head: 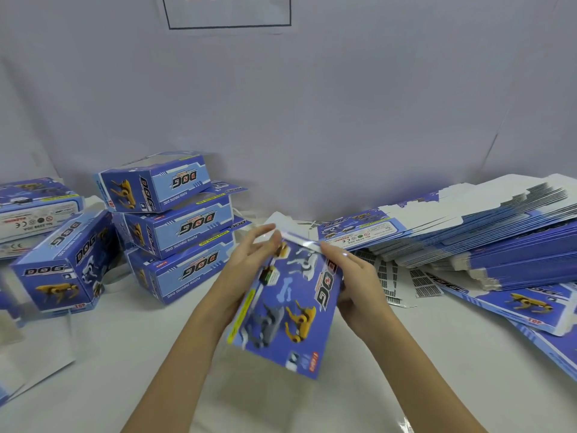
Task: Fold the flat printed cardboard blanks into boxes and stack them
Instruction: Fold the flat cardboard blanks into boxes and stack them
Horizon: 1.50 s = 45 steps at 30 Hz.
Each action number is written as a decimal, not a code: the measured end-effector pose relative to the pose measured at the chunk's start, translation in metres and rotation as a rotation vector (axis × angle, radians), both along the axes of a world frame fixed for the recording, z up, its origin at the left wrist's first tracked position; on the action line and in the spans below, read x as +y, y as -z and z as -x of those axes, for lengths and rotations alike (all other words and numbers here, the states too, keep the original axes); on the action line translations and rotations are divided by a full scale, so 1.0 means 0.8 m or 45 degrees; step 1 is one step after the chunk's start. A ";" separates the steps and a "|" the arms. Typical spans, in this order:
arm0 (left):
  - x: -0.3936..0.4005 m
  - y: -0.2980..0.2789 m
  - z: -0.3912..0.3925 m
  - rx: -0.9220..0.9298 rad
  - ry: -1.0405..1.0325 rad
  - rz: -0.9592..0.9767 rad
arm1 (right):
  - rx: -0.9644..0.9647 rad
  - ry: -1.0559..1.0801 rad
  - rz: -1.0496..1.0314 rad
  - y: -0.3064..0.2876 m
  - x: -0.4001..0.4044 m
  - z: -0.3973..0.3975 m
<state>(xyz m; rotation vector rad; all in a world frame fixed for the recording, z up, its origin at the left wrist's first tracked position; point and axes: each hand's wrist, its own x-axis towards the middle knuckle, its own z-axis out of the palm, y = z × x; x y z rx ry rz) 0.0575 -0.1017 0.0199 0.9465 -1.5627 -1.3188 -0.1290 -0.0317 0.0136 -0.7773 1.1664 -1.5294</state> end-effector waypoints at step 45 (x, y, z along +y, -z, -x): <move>0.009 0.021 0.023 -0.915 -0.388 1.403 | 0.710 0.024 0.649 0.009 0.013 -0.007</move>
